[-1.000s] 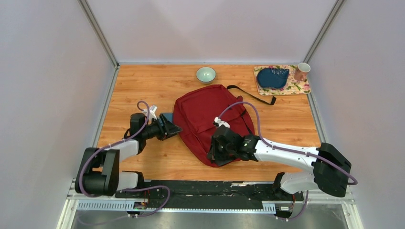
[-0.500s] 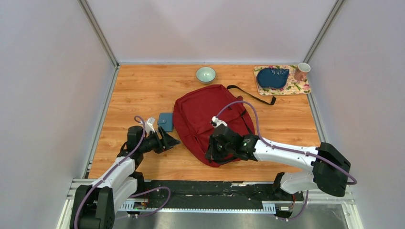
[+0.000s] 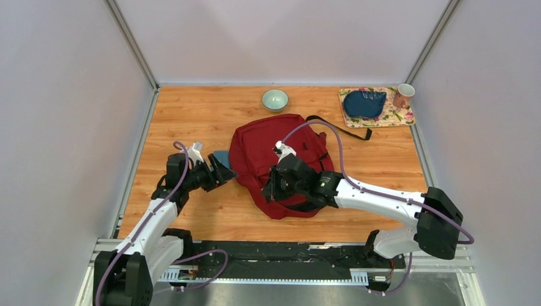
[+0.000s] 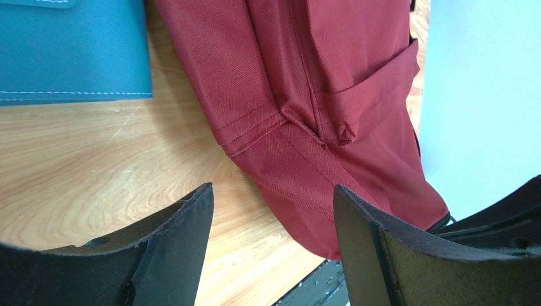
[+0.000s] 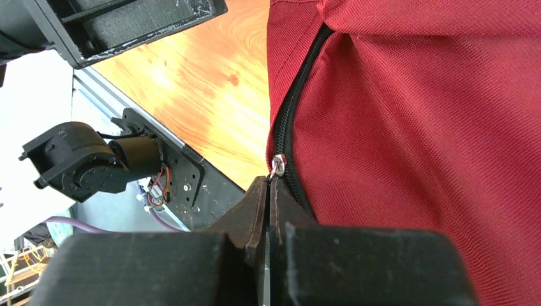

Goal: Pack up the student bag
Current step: Zip the student bag at the center of the board.

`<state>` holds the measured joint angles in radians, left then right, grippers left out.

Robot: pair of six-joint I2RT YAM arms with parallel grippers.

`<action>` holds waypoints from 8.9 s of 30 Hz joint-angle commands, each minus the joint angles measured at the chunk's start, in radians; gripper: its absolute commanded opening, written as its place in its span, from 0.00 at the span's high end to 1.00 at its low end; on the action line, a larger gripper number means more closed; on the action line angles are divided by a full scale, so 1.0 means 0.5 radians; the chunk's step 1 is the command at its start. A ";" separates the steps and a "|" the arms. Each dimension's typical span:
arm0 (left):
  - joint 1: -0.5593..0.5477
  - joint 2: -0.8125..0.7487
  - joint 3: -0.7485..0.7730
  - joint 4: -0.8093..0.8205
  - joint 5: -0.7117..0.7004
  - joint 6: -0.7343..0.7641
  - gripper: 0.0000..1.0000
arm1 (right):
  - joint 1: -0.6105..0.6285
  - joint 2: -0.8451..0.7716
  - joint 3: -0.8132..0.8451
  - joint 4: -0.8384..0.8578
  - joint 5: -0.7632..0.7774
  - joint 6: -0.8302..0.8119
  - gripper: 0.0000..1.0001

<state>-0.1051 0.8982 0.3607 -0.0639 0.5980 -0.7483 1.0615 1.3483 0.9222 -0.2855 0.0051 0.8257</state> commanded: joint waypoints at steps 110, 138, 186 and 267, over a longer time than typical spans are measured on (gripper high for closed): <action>-0.784 -0.848 -0.500 0.109 -0.794 -0.507 0.16 | 0.000 -0.202 -0.268 -0.024 -0.369 -0.639 1.00; -1.486 -0.211 -0.240 0.459 -1.266 -0.568 0.16 | 0.000 -0.227 -0.286 -0.027 -0.409 -0.639 1.00; -1.894 -0.373 -0.430 0.643 -1.662 -0.682 0.60 | -0.006 -0.359 -0.399 -0.073 -0.406 -0.703 1.00; -2.290 -0.020 -0.326 0.536 -2.349 -0.848 0.47 | -0.077 -0.445 -0.537 -0.171 -0.412 -0.802 1.00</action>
<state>-1.2606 0.8650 0.1593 0.2119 -0.5278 -1.2087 1.0260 1.1389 0.6548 -0.3771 -0.1856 0.4438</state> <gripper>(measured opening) 0.618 0.009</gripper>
